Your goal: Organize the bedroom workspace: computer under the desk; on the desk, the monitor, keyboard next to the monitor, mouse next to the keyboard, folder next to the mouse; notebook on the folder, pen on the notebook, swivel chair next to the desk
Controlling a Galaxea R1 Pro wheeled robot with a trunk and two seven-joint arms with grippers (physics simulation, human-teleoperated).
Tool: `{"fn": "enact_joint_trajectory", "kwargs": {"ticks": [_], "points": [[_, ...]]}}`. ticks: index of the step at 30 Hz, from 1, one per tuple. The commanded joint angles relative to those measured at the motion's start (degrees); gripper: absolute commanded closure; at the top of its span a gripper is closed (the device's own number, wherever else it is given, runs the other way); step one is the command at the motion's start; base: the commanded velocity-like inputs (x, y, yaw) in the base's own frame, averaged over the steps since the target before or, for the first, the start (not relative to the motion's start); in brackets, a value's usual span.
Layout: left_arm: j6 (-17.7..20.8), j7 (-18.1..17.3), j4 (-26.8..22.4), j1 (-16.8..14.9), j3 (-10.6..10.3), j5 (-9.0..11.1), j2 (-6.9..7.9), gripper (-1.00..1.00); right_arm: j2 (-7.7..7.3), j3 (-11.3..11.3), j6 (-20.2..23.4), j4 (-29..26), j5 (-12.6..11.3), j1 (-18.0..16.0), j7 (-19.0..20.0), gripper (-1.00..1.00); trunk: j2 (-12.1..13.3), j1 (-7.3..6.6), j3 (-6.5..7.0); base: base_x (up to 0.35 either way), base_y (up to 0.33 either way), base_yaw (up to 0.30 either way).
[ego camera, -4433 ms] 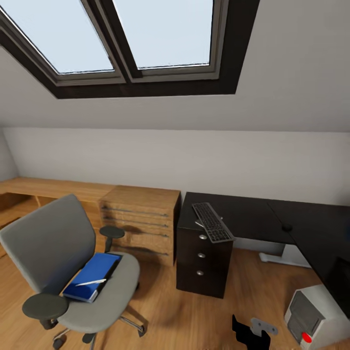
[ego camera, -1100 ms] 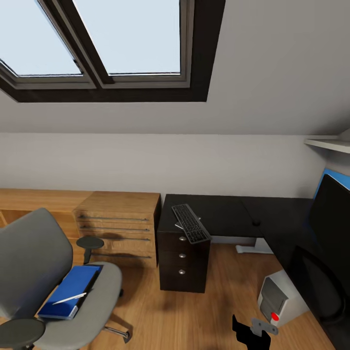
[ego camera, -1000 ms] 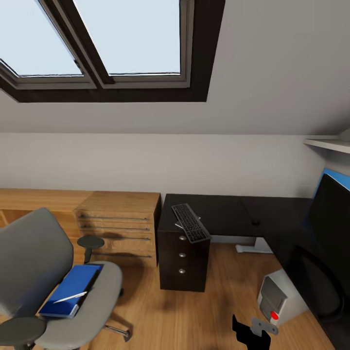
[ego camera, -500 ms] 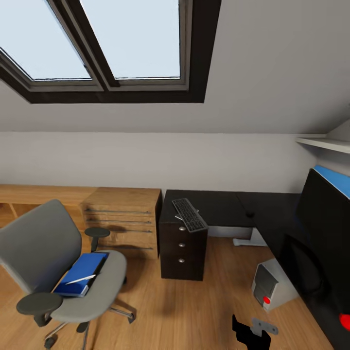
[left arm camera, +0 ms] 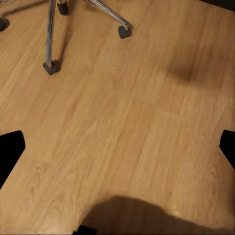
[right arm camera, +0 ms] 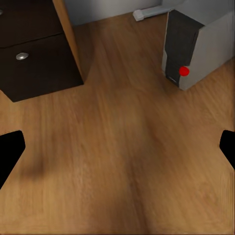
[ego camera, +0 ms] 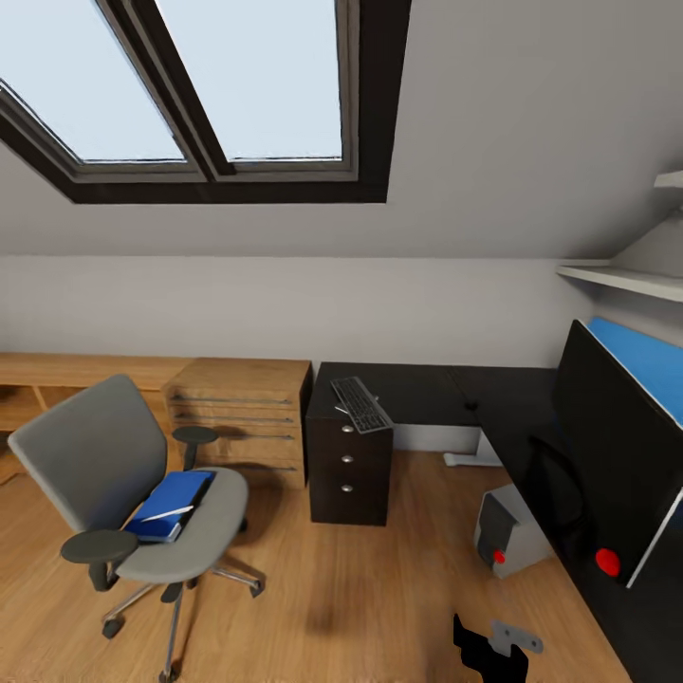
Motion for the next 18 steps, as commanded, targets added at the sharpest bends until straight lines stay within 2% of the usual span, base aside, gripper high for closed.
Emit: {"fn": "enact_joint_trajectory", "kwargs": {"ticks": [1,7,15,18], "points": [[-0.19,0.09,0.02,-0.04,0.08,0.09,-0.02,-1.0,0.0,-0.44,-0.21,0.09,0.29,-0.07,-0.01,-1.0,-0.09,-0.01,-0.1,-0.29,-0.17,-0.004],[-0.19,0.07,0.03,-0.04,0.08,0.09,-0.05,-1.0,0.0,-0.44,-0.21,0.09,0.29,-0.07,-0.01,-1.0,-0.09,-0.01,0.09,-0.239,-0.166,-0.074],[-0.68,0.07,0.0,-0.06,0.01,0.06,-0.1,-1.0,-0.09,-0.44,-0.21,0.09,0.29,-0.07,-0.01,-1.0,-0.09,-0.01,0.53,-0.057,-0.042,-0.138],[-0.94,0.08,-0.01,-0.05,0.0,0.06,-0.06,-1.0,-0.16,-0.44,-0.21,0.09,0.29,-0.07,-0.01,-1.0,1.12,-0.67,1.16,-0.011,-0.008,-0.067]]}}
